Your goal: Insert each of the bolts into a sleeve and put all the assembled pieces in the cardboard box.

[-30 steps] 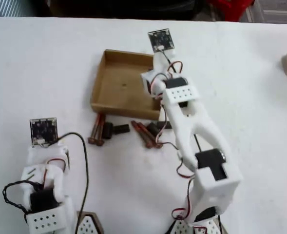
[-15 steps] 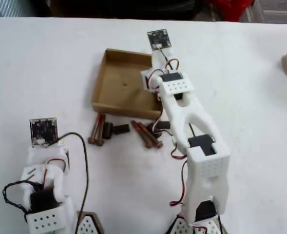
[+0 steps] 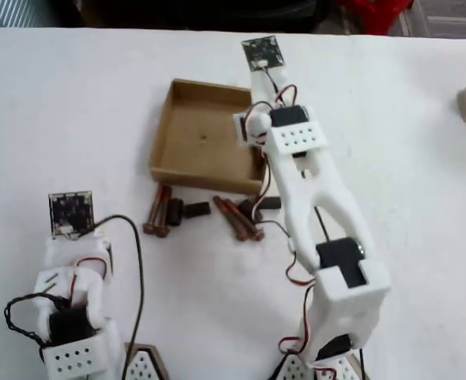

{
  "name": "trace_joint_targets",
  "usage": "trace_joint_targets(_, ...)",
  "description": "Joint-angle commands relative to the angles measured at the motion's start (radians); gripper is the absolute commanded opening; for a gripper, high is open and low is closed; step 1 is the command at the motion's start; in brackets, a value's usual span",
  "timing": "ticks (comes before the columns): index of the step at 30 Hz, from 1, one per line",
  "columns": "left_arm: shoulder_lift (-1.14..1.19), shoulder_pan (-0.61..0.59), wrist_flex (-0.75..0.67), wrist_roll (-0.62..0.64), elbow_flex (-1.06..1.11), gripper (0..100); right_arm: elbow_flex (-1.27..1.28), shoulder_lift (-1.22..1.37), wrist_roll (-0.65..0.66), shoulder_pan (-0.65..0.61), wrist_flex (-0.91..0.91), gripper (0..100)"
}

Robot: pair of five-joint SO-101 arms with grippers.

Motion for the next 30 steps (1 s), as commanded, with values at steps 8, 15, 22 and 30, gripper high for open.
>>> trace_joint_targets(8,-0.007,-0.005,-0.003,-0.009,0.0,2,0.141,-0.154,0.308,-0.186,0.079,7.7)
trace_joint_targets(15,-0.007,-0.005,-0.003,-0.009,0.0,2,0.275,-0.151,0.408,-0.229,-0.05,20.0)
trace_joint_targets(22,-0.007,-0.005,-0.003,-0.009,0.0,2,0.42,-0.148,0.512,-0.255,-0.202,19.0)
trace_joint_targets(30,-0.007,-0.005,-0.003,-0.009,0.0,2,0.499,-0.15,0.675,-0.275,-0.237,3.3)
